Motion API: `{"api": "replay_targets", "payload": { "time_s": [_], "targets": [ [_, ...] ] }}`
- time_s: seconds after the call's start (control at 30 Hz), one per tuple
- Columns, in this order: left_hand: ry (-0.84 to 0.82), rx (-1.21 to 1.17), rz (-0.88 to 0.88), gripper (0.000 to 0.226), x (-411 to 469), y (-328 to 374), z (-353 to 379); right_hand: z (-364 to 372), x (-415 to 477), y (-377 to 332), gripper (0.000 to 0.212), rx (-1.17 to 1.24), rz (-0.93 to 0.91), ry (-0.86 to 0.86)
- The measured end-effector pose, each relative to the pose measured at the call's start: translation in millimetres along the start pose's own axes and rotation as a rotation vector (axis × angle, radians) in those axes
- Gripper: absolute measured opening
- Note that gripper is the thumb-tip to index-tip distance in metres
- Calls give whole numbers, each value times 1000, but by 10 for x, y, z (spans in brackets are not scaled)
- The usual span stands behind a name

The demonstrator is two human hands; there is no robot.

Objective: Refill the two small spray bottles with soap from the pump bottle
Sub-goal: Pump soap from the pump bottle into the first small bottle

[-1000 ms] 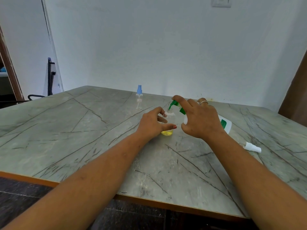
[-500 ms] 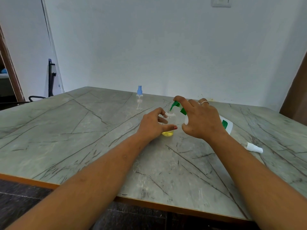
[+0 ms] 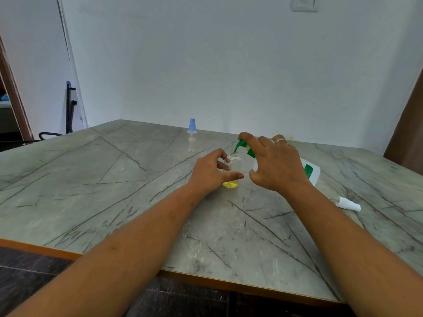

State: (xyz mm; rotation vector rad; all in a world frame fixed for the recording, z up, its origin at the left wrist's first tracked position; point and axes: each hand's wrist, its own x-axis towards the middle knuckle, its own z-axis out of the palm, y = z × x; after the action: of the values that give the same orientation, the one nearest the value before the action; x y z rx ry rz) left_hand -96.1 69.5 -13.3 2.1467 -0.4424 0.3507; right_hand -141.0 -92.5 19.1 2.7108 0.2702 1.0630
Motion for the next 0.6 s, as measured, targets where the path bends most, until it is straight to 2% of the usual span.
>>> {"api": "replay_targets", "payload": {
  "time_s": [0.6],
  "targets": [
    [-12,-69,-18,47,13,-41,-1,33,-7,-8,82,64,16,-9]
  ]
}}
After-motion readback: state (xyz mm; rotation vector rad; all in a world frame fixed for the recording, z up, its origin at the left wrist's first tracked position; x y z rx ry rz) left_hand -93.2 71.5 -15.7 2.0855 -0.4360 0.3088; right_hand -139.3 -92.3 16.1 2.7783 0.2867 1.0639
